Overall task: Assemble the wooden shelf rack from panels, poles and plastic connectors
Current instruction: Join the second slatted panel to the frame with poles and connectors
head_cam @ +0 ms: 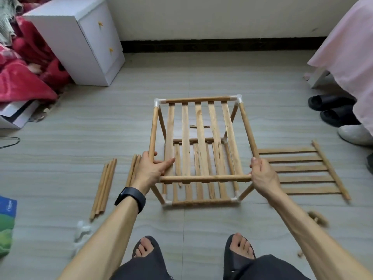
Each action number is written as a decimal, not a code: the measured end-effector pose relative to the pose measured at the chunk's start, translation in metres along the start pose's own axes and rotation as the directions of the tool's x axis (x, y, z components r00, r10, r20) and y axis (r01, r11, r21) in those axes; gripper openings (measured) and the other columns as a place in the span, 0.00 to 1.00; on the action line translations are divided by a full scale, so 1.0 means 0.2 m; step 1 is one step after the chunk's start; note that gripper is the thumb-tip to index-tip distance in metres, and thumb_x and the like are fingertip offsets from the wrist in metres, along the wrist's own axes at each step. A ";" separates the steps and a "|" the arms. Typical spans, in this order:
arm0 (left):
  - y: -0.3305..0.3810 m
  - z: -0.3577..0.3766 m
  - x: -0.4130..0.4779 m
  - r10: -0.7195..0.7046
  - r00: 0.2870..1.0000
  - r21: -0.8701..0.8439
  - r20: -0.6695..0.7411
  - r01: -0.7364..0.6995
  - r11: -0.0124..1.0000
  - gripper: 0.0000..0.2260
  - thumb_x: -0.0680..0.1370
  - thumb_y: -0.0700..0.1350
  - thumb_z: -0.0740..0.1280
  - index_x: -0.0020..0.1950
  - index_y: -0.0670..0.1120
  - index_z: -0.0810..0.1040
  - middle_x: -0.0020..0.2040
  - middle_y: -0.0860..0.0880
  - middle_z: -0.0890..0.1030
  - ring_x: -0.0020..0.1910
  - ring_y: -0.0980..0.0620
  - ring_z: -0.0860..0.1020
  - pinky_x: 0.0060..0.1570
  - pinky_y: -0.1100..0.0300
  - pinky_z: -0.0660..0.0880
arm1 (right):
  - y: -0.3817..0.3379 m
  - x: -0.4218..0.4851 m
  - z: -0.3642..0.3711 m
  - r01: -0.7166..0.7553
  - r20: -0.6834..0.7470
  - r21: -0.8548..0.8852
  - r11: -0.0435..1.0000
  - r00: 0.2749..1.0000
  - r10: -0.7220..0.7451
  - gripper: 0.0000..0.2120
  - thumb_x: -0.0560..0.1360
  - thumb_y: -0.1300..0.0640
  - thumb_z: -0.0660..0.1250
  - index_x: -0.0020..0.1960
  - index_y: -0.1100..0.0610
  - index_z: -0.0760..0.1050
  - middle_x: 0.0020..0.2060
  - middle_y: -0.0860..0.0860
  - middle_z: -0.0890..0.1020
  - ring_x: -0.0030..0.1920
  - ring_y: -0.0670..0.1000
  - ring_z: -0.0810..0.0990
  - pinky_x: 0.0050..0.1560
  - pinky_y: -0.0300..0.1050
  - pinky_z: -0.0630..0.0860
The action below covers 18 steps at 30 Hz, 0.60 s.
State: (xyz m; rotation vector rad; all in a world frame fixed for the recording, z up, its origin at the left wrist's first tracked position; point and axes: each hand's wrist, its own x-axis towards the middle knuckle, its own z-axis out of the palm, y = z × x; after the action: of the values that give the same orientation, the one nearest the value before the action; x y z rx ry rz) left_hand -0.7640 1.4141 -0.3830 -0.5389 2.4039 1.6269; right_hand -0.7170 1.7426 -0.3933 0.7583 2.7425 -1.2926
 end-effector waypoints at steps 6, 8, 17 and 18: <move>0.12 0.04 -0.07 0.016 0.992 0.580 -0.121 0.058 0.813 0.42 0.69 0.70 0.69 0.71 0.45 0.60 0.55 0.47 0.71 0.50 0.46 0.75 0.42 0.54 0.75 | -0.05 -0.02 -0.04 -0.008 0.063 -0.062 0.998 0.998 0.012 0.17 0.86 0.45 0.52 0.53 0.58 0.70 0.39 0.54 0.81 0.40 0.54 0.82 0.34 0.44 0.67; 0.13 0.04 -0.09 0.008 0.995 0.575 -0.099 0.050 0.816 0.40 0.70 0.68 0.70 0.70 0.44 0.60 0.56 0.47 0.73 0.48 0.48 0.76 0.42 0.53 0.76 | -0.05 -0.04 -0.04 -0.029 0.070 -0.082 0.996 0.997 0.034 0.16 0.86 0.45 0.53 0.54 0.58 0.70 0.37 0.53 0.81 0.40 0.55 0.83 0.38 0.49 0.71; 0.02 0.06 -0.17 0.076 0.995 0.467 -0.068 -0.035 0.884 0.32 0.72 0.66 0.72 0.61 0.46 0.65 0.45 0.55 0.72 0.39 0.58 0.75 0.29 0.64 0.69 | 0.05 -0.15 -0.06 -0.097 -0.009 -0.127 0.987 0.995 0.096 0.19 0.85 0.45 0.53 0.60 0.61 0.71 0.49 0.59 0.79 0.48 0.59 0.75 0.44 0.51 0.66; 0.03 0.05 -0.16 0.066 0.996 0.448 -0.056 -0.034 0.894 0.31 0.72 0.66 0.72 0.61 0.47 0.64 0.46 0.55 0.72 0.40 0.57 0.76 0.30 0.63 0.70 | 0.03 -0.16 -0.06 -0.109 -0.016 -0.133 0.985 0.994 0.108 0.20 0.86 0.45 0.53 0.63 0.61 0.71 0.52 0.60 0.80 0.50 0.59 0.76 0.46 0.51 0.67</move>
State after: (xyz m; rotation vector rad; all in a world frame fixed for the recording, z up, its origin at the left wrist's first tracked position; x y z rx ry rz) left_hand -0.7365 1.4321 -0.3708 -0.4549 2.7394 1.0217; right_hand -0.6840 1.7414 -0.3837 0.8896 2.7181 -1.0758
